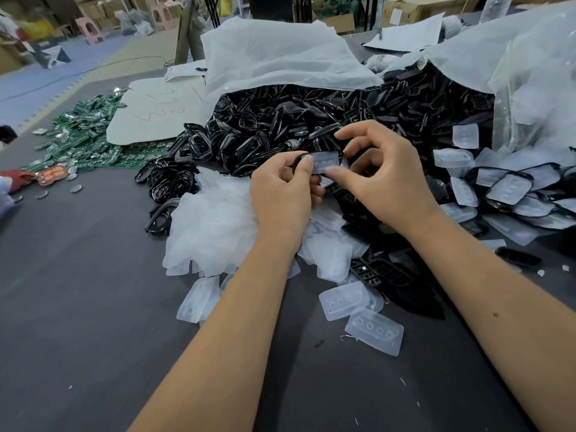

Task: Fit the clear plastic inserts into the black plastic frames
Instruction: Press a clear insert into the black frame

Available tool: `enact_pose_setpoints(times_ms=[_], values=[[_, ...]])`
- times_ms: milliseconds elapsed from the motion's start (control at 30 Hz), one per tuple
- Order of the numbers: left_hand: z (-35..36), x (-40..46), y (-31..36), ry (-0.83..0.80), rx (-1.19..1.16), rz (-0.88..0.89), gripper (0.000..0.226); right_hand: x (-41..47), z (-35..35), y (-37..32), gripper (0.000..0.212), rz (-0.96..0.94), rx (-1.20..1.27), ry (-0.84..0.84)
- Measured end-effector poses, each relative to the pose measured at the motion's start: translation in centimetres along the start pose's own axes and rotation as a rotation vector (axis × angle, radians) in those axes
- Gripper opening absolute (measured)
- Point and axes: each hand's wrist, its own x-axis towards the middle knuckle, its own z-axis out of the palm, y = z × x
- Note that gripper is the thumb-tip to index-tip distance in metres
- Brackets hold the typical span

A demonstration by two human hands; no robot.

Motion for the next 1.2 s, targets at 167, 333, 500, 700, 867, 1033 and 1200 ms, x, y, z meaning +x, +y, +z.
enact_pose_setpoints(times_ms=[167,333,500,700,867,1033,1200], values=[[-0.2,0.0,0.3,-0.008,-0.020,-0.049,0.016,0.0,-0.2,0.2,0.031,-0.222,-0.187,-0.079],[-0.3,0.0,0.8,-0.009,-0.135,-0.116,0.028,0.1,0.0,0.0,0.011,-0.266,-0.206,-0.068],[-0.3,-0.1,0.9,-0.081,-0.203,-0.081,0.022,0.3,0.2,-0.8,0.007,0.218,0.322,-0.056],[-0.7,-0.3,1.1,-0.156,-0.252,-0.096,0.013,0.6,-0.9,-1.1,0.019,0.485,0.715,-0.252],[-0.8,-0.1,1.3,-0.167,-0.314,-0.135,0.015,0.5,-0.7,-1.0,0.013,0.525,0.799,-0.233],[-0.6,-0.2,1.3,-0.146,-0.278,-0.148,0.017,0.5,-0.6,-1.1,0.022,0.500,0.853,-0.186],[-0.6,-0.2,1.5,-0.186,-0.301,-0.160,0.024,0.5,-0.5,-0.8,0.029,0.442,0.896,-0.179]])
